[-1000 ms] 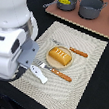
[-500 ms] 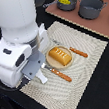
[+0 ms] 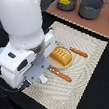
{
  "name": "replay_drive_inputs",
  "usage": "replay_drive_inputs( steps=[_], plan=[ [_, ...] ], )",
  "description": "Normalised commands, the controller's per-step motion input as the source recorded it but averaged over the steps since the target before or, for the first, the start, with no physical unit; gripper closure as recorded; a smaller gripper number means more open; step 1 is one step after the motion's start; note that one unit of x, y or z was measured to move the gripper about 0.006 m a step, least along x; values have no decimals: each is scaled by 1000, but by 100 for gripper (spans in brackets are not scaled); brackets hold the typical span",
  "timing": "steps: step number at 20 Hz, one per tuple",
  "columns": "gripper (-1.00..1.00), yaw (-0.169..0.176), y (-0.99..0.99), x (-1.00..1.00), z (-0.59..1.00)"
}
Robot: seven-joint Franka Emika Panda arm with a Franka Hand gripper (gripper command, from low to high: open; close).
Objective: Interact with the objects in diverse but meaningful ways.
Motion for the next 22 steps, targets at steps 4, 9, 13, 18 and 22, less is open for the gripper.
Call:
replay_drive_inputs(
  steps=[4, 9, 13, 18, 22],
  plan=[
    [-100, -6, 40, 404, 0],
    [-100, 0, 0, 106, -70],
    [-100, 0, 0, 62, -94],
    [-100, 0, 0, 42, -55],
    [-100, 0, 2, 159, -34]
  ],
)
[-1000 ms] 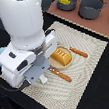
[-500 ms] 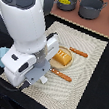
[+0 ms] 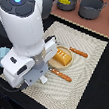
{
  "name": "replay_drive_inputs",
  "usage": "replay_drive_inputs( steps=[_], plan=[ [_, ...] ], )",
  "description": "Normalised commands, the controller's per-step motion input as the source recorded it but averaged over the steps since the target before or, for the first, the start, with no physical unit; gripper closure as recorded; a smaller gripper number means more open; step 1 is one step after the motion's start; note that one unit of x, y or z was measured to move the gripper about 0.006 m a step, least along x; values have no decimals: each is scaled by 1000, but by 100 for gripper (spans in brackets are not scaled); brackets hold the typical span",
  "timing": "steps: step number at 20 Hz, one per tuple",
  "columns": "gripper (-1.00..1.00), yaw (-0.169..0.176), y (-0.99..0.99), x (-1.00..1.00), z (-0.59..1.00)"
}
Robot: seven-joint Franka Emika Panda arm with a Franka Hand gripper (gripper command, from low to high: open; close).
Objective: Interact with the objects in diverse but meaningful ways.
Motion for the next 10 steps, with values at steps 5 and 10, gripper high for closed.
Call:
replay_drive_inputs(
  steps=[5, 10],
  plan=[
    [-100, 0, 14, 229, -13],
    [100, 0, 3, 263, 0]
  ],
)
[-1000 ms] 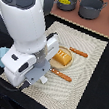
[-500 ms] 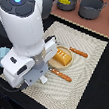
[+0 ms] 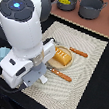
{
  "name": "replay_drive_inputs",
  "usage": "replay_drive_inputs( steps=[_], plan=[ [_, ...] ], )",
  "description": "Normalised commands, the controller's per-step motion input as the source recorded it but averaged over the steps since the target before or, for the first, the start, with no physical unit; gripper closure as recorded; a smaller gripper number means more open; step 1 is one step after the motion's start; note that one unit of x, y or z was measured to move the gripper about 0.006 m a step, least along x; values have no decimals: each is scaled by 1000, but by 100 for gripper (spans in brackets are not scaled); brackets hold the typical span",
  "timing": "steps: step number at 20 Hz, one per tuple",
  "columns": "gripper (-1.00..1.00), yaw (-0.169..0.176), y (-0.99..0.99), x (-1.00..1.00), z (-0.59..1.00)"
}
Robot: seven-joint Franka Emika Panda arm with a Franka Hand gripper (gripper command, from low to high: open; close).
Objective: Interact with the objects in diverse but meaningful ways.
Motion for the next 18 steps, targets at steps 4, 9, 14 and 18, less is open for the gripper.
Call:
replay_drive_inputs(
  steps=[4, 9, 14, 18],
  plan=[
    [100, 0, 0, 262, 0],
    [100, 0, 0, 267, -12],
    [100, 0, 31, 353, -94],
    [100, 0, 29, 416, -182]
  ],
)
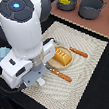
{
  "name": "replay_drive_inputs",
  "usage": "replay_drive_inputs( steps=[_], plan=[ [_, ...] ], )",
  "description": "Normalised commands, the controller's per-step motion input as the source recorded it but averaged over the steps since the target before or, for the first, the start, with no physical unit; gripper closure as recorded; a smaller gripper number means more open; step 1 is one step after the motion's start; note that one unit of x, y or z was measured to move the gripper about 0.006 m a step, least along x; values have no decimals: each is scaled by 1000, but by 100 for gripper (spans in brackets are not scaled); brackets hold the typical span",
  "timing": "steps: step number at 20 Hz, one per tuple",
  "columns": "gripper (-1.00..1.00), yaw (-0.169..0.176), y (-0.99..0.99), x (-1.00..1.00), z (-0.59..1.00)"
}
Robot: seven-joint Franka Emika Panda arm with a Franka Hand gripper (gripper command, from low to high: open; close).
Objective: Interact with the objects in diverse but meaningful ways.
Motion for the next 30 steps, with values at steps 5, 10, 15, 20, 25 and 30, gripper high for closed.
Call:
replay_drive_inputs(
  steps=[5, 10, 15, 20, 25, 30],
  plan=[
    [100, -20, -3, 181, 418],
    [100, -69, 42, -49, 1000],
    [100, -15, 241, 10, 1000],
    [100, 0, 407, 106, 712],
    [100, 27, 719, 146, 377],
    [100, 79, 917, 11, 230]
  ],
)
